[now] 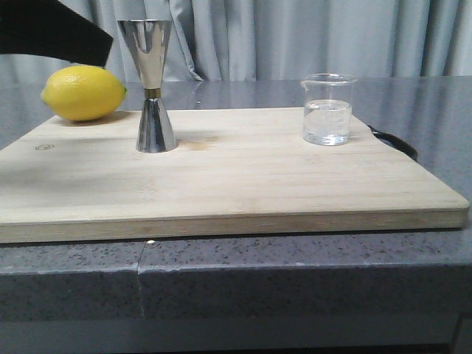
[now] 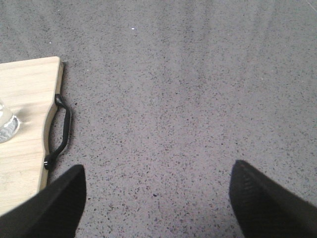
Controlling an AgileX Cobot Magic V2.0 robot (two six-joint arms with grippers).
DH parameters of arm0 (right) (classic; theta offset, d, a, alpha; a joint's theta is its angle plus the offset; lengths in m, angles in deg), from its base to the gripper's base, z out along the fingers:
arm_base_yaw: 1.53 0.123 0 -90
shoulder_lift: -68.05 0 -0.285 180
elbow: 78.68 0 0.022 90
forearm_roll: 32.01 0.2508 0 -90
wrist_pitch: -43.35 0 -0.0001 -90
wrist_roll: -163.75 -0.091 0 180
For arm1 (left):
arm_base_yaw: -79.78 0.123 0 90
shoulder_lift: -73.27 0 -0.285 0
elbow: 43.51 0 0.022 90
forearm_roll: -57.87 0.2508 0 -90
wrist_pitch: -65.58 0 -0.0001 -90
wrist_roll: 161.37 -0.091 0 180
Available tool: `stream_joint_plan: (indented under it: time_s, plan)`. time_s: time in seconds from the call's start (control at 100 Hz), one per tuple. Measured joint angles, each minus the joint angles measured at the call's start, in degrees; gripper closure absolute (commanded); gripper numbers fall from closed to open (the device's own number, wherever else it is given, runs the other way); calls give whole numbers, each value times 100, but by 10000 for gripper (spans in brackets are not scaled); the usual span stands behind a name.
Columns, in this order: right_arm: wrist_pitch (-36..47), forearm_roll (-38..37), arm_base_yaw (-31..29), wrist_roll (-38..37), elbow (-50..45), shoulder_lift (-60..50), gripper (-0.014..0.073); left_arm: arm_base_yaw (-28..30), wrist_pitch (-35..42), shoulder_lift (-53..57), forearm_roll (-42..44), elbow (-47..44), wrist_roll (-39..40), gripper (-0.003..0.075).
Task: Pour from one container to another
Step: 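Move the left gripper to the steel jigger and close on it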
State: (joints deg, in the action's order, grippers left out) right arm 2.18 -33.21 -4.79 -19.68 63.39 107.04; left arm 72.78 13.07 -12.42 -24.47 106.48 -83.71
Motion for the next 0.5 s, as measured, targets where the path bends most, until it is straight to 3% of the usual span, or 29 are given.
stream_joint_plan:
  time_s: [0.28,0.5]
  plan:
    - [-9,13,0,9,0,0,55,0,-956,-1040,-1481,31,-1706,82]
    - [-9,13,0,9,0,0,55,-27,-1351,-1533,-1848,66,-2316,82]
